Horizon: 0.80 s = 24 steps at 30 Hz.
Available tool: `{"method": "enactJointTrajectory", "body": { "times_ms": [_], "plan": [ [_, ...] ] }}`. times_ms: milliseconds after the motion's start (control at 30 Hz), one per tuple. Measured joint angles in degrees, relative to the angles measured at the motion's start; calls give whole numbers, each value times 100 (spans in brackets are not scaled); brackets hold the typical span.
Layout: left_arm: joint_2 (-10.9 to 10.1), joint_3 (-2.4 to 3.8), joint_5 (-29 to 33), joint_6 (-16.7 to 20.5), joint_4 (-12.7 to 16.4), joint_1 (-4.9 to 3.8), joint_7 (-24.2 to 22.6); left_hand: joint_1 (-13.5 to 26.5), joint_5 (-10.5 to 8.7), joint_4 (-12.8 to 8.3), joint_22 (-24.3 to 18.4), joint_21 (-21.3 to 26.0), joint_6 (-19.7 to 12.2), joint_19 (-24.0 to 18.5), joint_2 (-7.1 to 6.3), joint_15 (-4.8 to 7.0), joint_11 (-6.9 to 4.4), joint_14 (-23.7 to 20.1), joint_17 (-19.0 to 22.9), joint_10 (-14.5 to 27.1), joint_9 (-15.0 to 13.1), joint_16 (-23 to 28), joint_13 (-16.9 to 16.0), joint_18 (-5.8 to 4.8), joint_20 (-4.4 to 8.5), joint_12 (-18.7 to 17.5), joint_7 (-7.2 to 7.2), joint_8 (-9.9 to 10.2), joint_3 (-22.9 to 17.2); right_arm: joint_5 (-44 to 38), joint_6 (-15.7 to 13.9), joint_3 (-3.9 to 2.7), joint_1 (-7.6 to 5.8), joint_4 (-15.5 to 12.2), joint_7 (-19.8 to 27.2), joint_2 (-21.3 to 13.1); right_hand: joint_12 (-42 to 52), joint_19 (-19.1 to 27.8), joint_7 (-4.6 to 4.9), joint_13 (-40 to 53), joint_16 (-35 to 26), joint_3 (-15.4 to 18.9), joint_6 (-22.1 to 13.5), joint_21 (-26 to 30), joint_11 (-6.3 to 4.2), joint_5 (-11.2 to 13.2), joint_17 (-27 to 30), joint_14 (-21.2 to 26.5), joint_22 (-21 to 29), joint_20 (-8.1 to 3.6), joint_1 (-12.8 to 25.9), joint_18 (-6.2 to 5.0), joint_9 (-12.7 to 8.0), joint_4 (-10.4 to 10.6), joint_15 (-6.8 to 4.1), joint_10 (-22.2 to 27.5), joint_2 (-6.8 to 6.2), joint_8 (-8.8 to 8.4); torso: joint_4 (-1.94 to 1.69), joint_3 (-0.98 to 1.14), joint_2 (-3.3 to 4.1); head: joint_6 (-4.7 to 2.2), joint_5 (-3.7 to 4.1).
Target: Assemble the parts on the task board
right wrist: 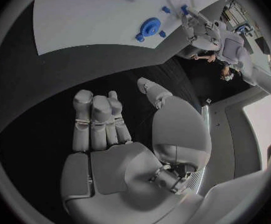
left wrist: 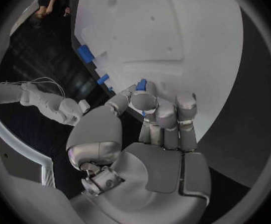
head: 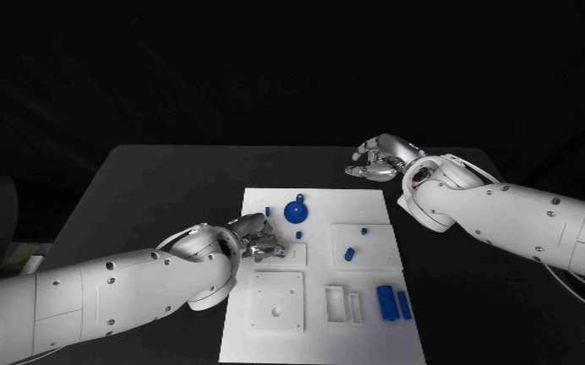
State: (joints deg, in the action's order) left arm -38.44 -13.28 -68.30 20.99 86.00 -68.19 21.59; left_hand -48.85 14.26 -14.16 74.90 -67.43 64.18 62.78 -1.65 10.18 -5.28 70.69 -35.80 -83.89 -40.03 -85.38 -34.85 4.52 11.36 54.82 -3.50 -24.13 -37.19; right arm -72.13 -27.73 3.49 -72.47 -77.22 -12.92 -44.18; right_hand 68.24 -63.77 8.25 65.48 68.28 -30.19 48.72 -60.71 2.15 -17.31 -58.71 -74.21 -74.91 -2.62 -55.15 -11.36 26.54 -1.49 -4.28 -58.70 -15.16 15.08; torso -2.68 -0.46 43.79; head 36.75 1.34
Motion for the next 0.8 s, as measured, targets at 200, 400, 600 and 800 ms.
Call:
{"method": "enactJointTrajectory", "body": {
  "times_ms": [200, 400, 600, 800],
  "plan": [
    [16, 4, -8, -44, -26, -5, 6, 25, -180, 60, 5, 0, 1, 0, -25, -1, -1, 2, 12, -1, -5, 0, 12, 1, 0, 15, 1, -1, -11, 4, 1, 0, 0, 1, 1, 0, 0, 1, 8, -5, -22, 7, 13, 0, 0, 0, 0, 0, 0, 1, 25, 0, 0, 7, 0, 0, 25, 0, 2, 0, 1, -1, -4],
    [23, 7, -12, -78, -45, -10, 15, 69, -180, 70, 4, 0, 57, 1, -69, 39, -14, 43, 18, 16, 5, 0, 17, 38, 0, 15, 57, -1, -4, 7, 3, 0, 0, 1, 2, -1, 0, 3, 7, -5, -22, 0, 15, 0, 0, -23, -5, 0, 0, 3, 25, 0, 0, 32, 0, 0, 25, 0, 2, 1, 1, -2, -5],
    [30, 7, -12, -108, -64, -12, 32, 126, -254, 211, 4, 0, 134, 1, -223, 72, -31, 76, 33, 54, 14, -5, 34, 84, -1, 15, 134, -1, 19, 9, 4, 0, 0, 4, 2, 0, 0, -16, 3, -11, -22, 7, 19, 16, 0, -45, -5, 0, 0, -8, 25, 0, 0, 39, 0, 0, 25, 0, 4, 3, 1, 3, -8],
    [38, 1, -10, -139, -78, -7, 64, 183, -455, 346, 3, 0, 268, 1, -364, 113, -79, 115, 48, 101, 14, -23, 57, 161, -1, 42, 268, -23, 20, 10, 5, 0, 2, 7, 2, 6, 0, 0, -1, -11, -22, 7, 21, 21, 0, -45, -4, 0, 0, -23, 25, 0, 0, 39, 0, 0, 25, 0, 5, 4, 1, 3, -9]
  ]
}}
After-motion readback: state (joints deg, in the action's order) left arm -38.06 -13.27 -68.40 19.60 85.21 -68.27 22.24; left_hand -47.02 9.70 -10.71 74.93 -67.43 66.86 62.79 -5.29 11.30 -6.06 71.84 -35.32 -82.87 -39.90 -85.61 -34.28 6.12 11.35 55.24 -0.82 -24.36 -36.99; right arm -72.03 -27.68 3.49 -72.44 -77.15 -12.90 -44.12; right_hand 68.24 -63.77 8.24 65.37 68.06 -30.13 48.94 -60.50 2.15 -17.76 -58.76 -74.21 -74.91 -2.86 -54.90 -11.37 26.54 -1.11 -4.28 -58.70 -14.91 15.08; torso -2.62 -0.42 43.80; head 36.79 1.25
